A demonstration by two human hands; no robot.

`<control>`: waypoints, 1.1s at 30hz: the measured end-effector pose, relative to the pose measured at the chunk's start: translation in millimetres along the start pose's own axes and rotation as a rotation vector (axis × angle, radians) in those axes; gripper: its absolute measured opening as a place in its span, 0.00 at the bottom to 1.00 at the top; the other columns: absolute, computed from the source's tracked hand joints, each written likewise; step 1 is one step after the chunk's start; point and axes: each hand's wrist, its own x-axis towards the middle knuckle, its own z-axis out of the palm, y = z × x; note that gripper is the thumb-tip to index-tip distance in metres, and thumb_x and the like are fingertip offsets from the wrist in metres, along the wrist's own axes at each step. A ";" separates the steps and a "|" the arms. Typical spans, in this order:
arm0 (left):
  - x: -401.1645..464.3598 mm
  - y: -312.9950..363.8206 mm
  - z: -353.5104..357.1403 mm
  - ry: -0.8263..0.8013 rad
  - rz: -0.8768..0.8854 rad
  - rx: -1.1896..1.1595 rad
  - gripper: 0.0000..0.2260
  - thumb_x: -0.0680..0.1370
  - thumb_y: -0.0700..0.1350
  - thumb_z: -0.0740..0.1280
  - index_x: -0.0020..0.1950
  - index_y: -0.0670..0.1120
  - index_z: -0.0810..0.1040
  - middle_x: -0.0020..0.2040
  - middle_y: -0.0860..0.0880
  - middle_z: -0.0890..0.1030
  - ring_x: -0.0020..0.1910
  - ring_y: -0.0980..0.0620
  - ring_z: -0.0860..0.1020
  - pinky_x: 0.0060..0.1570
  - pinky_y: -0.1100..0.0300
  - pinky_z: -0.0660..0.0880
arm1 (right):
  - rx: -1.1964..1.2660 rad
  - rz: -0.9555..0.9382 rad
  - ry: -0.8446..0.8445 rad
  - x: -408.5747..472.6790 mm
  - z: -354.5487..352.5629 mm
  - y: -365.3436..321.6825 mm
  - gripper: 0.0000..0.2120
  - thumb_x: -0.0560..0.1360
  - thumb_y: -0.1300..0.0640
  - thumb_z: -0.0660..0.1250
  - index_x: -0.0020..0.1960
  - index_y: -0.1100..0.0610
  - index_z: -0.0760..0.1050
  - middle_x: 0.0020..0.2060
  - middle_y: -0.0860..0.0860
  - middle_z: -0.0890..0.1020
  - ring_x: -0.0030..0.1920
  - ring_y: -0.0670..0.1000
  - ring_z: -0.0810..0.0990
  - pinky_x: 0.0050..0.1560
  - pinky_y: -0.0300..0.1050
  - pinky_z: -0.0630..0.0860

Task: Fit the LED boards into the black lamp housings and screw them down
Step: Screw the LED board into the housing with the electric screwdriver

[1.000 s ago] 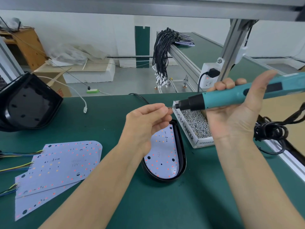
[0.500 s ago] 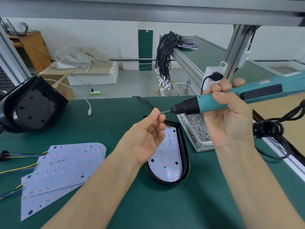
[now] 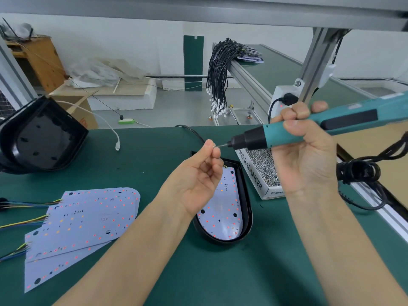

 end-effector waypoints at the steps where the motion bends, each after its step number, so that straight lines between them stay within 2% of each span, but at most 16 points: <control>1: 0.8 -0.7 0.1 -0.005 0.000 -0.010 0.04 0.66 0.41 0.71 0.33 0.41 0.78 0.30 0.48 0.78 0.25 0.55 0.74 0.27 0.69 0.74 | 0.011 -0.001 0.001 0.1 -0.4 -0.6 0.20 0.65 0.77 0.54 0.42 0.52 0.67 0.33 0.47 0.72 0.35 0.47 0.73 0.47 0.40 0.73; 5: 2.5 -3.9 -0.8 -0.029 -0.003 -0.015 0.08 0.66 0.41 0.71 0.27 0.42 0.80 0.30 0.48 0.78 0.25 0.55 0.74 0.27 0.68 0.74 | 0.019 -0.002 -0.013 0.8 -0.9 -2.4 0.20 0.65 0.77 0.54 0.42 0.52 0.67 0.33 0.47 0.73 0.35 0.47 0.74 0.47 0.40 0.73; 14: 1.7 -5.3 -1.5 -0.041 0.025 -0.020 0.07 0.66 0.41 0.70 0.27 0.42 0.81 0.30 0.48 0.78 0.25 0.55 0.74 0.28 0.68 0.75 | 0.005 0.017 -0.013 0.5 -1.1 -1.7 0.20 0.65 0.77 0.55 0.42 0.52 0.67 0.32 0.46 0.73 0.35 0.47 0.75 0.45 0.40 0.74; 17: 2.2 -6.1 -1.8 -0.015 0.113 0.069 0.08 0.67 0.41 0.71 0.27 0.43 0.82 0.30 0.48 0.79 0.26 0.56 0.75 0.29 0.69 0.75 | 0.016 0.012 0.000 -1.2 -0.3 0.0 0.20 0.65 0.77 0.55 0.42 0.52 0.66 0.32 0.46 0.73 0.35 0.46 0.74 0.46 0.39 0.73; 21: 4.6 -10.0 -5.5 0.067 0.313 0.240 0.11 0.76 0.38 0.69 0.33 0.42 0.80 0.30 0.49 0.80 0.28 0.57 0.76 0.30 0.68 0.75 | 0.019 -0.014 0.037 -6.0 -0.9 4.3 0.21 0.68 0.78 0.54 0.43 0.52 0.66 0.32 0.46 0.74 0.35 0.45 0.74 0.46 0.39 0.73; 24: 4.0 -12.1 -8.2 0.127 0.390 0.322 0.10 0.76 0.38 0.69 0.35 0.42 0.80 0.30 0.49 0.80 0.27 0.57 0.75 0.31 0.67 0.75 | -0.032 -0.031 0.047 -8.6 0.3 8.3 0.21 0.68 0.78 0.54 0.43 0.52 0.66 0.32 0.46 0.73 0.35 0.46 0.73 0.47 0.39 0.72; 28: 4.3 -9.6 -7.1 0.132 0.388 0.355 0.08 0.76 0.39 0.69 0.37 0.41 0.80 0.29 0.49 0.81 0.27 0.57 0.75 0.31 0.68 0.75 | 0.041 -0.034 0.153 -7.5 0.6 11.7 0.21 0.69 0.78 0.54 0.42 0.51 0.67 0.33 0.46 0.73 0.34 0.46 0.73 0.46 0.38 0.71; 33: 2.2 -3.2 -8.6 0.076 0.254 0.263 0.06 0.76 0.38 0.69 0.38 0.40 0.81 0.32 0.47 0.81 0.28 0.57 0.77 0.32 0.69 0.76 | 0.049 -0.038 0.219 -8.7 -0.6 11.5 0.21 0.69 0.79 0.54 0.42 0.52 0.67 0.32 0.47 0.73 0.33 0.46 0.74 0.47 0.39 0.72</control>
